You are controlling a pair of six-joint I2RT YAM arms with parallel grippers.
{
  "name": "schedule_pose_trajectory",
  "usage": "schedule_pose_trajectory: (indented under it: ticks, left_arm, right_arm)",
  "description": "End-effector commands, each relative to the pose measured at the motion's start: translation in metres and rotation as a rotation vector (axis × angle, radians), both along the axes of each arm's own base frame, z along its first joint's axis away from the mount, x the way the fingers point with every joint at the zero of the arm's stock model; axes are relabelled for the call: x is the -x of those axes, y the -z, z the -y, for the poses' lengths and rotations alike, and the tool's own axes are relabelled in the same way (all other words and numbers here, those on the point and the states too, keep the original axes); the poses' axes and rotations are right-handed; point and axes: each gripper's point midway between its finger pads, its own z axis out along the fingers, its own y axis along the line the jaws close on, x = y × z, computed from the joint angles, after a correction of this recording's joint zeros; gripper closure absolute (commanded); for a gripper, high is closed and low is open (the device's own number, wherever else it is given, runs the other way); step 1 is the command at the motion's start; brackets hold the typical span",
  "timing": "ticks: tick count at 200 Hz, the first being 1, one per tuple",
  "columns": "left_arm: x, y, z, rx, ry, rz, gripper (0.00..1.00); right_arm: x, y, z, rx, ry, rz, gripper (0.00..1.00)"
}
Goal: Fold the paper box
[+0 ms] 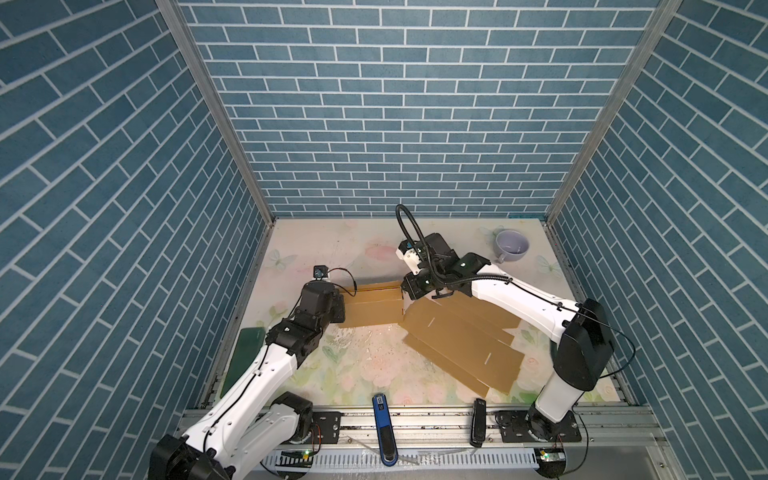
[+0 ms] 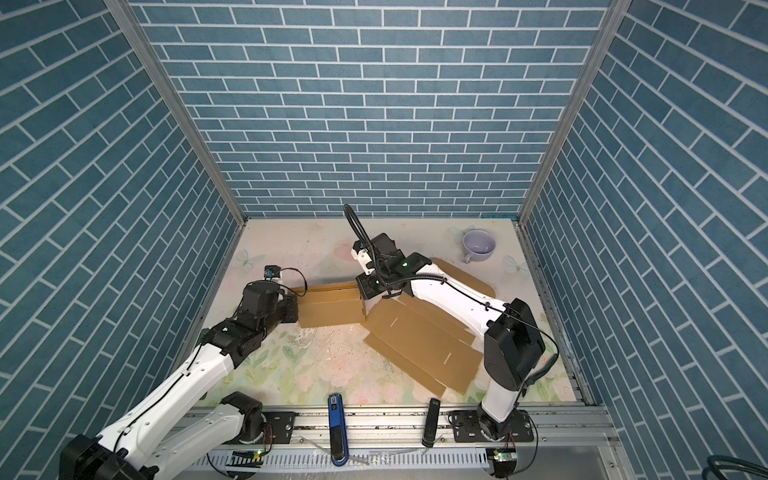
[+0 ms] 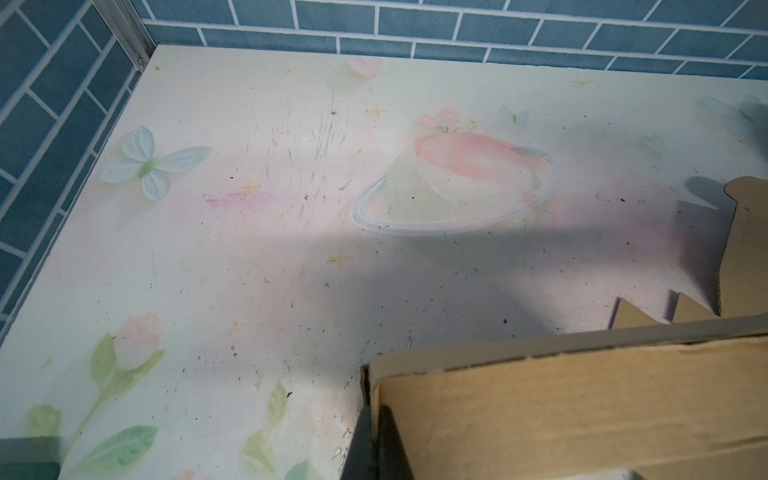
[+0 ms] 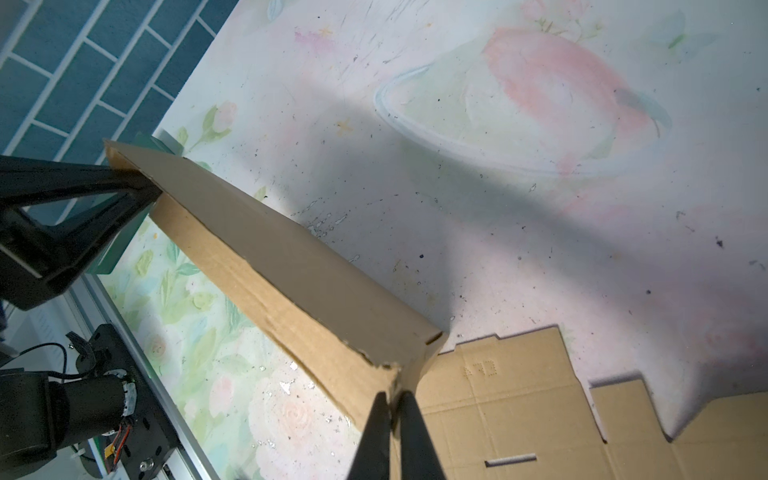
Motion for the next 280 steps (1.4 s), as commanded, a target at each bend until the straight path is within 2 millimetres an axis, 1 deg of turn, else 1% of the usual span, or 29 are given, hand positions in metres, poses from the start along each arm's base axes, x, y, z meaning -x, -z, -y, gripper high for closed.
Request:
schedule_pose_trajectory:
  ticks: [1,43,127,207,280]
  left_arm:
    - [0.009,0.019,0.002,-0.012,0.013,-0.061,1.00]
    - [0.008,0.020,0.004,-0.016,0.018,-0.065,1.00]
    - [0.008,0.019,0.006,-0.017,0.021,-0.062,1.00]
    - [0.008,0.019,0.009,-0.025,0.032,-0.060,1.00]
    - [0.008,0.019,0.010,-0.026,0.035,-0.057,1.00]
  right_arm:
    - [0.000,-0.005,-0.009,-0.036,0.020,-0.013,0.92]
    - [0.004,-0.005,-0.014,-0.052,0.023,-0.030,0.93]
    - [0.004,0.000,-0.017,-0.044,0.059,-0.062,0.96]
    - [0.007,-0.004,-0.023,-0.061,0.079,-0.084,0.97]
    - [0.009,-0.001,-0.025,-0.066,0.096,-0.110,0.97]
